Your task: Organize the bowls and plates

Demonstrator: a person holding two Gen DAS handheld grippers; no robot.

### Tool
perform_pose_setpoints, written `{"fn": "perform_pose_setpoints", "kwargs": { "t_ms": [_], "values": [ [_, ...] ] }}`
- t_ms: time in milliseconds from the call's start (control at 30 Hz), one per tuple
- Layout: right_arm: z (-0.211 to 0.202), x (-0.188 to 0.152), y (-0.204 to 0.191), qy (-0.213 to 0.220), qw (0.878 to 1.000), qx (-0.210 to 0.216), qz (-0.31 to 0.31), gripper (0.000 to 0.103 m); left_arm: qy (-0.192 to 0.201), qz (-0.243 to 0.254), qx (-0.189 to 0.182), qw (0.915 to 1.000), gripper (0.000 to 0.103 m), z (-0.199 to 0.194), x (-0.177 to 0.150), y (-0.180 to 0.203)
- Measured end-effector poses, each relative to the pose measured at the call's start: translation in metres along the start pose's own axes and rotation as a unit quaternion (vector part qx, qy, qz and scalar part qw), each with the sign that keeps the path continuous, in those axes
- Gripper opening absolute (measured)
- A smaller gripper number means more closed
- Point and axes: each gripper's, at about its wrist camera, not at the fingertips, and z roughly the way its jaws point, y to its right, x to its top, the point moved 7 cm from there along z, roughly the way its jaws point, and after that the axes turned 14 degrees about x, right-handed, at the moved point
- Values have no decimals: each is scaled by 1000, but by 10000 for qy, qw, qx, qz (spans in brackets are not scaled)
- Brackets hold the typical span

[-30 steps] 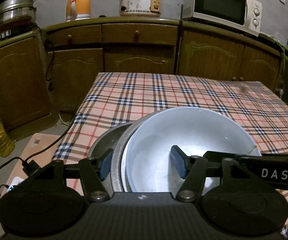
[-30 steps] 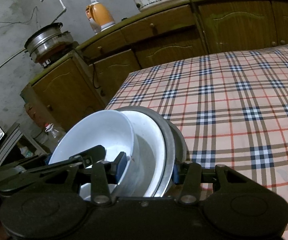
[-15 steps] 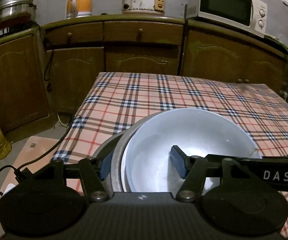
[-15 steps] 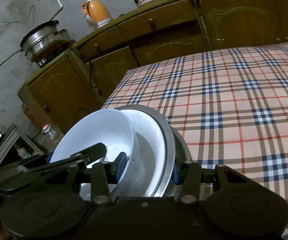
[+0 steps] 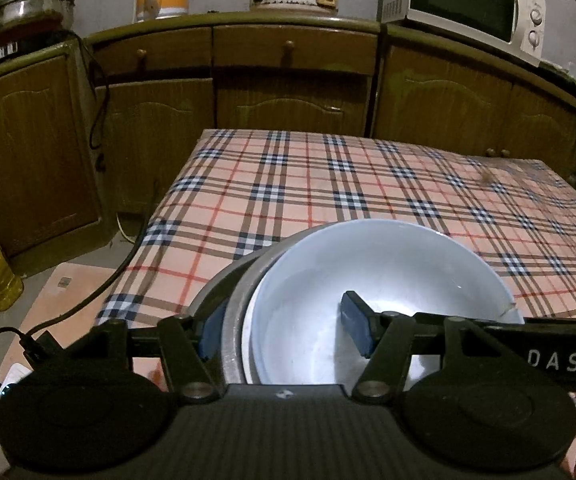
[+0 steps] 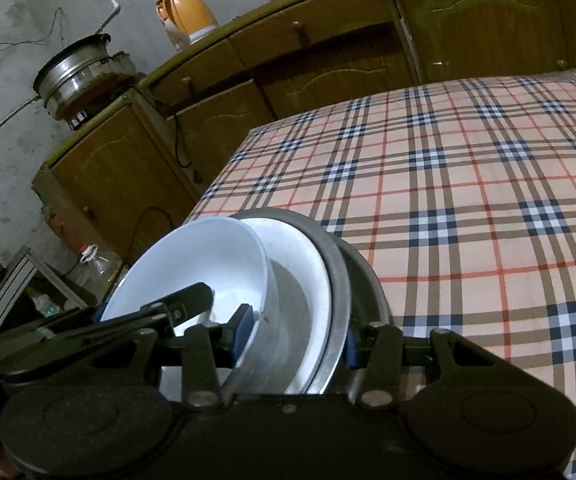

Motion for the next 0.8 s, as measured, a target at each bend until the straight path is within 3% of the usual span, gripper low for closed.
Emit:
{"fn": "perform_pose_setpoints", "kwargs": {
  "t_ms": [133,233,433,533,600,800],
  "values": [
    [3,-1,2,-42,10000,13,29,54,-40,-8,6,10000,63,3,-1,0],
    [3,0,0,-21,10000,45,-39,54,119,219,217,9995,59,3,0,4],
    [3,2,2,-75,9999,67,-54,54,134,35,164,9998,59,5,1,0],
    [1,4,7,-51,9996,-244,-136,59,187,88,360,9991,60,5,0,-1],
    [-3,7,11,6,9997,-244,-101,57,182,-88,327,9993,63,3,1,-6],
    [-29,20,-1,229,9978,-235,-568,64,266,-246,393,9986,61,-11,2,-14]
  ]
}}
